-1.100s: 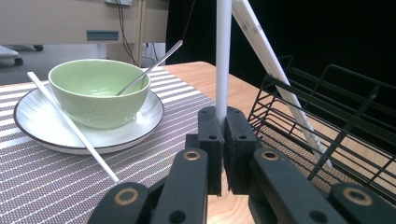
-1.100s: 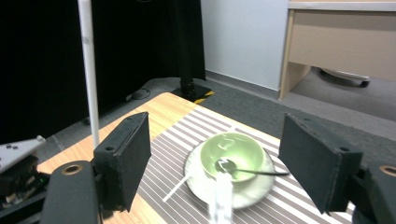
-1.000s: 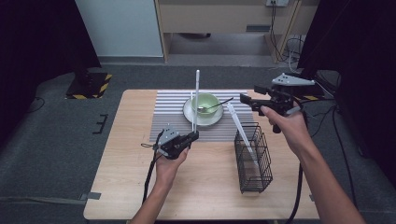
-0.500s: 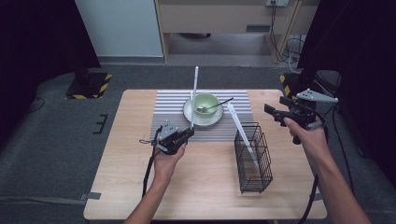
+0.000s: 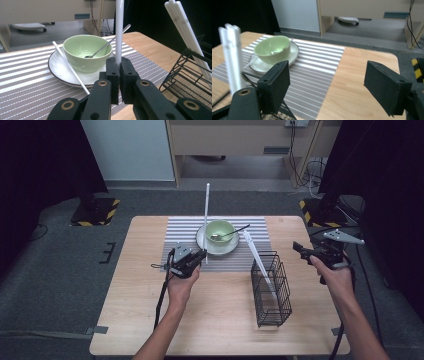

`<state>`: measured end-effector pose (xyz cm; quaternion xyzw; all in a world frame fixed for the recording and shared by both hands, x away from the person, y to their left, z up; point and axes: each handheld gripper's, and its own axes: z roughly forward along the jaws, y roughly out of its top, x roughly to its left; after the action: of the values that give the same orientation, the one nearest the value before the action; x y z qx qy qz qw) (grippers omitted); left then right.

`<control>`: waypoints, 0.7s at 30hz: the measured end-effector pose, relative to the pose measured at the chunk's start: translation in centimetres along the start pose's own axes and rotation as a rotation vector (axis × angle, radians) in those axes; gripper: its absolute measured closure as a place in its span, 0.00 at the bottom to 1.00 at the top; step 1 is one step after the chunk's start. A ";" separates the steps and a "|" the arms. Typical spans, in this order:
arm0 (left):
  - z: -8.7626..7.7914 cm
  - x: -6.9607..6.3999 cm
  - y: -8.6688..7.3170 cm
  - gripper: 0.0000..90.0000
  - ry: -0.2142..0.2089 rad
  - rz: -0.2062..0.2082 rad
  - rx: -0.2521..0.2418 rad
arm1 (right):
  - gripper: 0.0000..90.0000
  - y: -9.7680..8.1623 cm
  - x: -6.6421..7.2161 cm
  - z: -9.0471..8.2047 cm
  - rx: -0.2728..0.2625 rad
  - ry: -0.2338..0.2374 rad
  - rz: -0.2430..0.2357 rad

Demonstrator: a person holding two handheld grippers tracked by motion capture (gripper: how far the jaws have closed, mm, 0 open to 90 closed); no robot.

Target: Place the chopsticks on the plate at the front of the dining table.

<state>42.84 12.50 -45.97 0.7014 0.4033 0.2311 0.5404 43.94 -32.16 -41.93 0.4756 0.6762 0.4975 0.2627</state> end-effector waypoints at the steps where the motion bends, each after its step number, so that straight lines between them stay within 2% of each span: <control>1: 0.1 0.1 0.0 0.96 0.001 0.005 0.004 | 0.23 -0.5 -0.2 0.1 0.007 -0.008 0.007; 4: 0.3 0.4 -0.2 0.96 0.013 0.009 0.021 | 0.23 -2.0 -0.9 0.5 0.028 -0.029 0.017; 5: 0.3 0.4 -0.2 0.96 0.013 0.009 0.021 | 0.23 -2.0 -0.9 0.5 0.028 -0.029 0.017; 8: 0.5 0.7 -0.4 0.96 0.026 -0.012 0.025 | 0.23 -3.5 -1.3 1.0 0.062 -0.055 0.028; 21: 1.5 1.1 -1.0 0.96 0.082 -0.031 0.036 | 0.22 -7.1 -1.5 2.7 0.145 -0.115 0.056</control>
<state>44.30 12.59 -47.50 0.6945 0.4403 0.2439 0.5141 44.09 -32.70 -49.70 0.5397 0.6808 0.4263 0.2518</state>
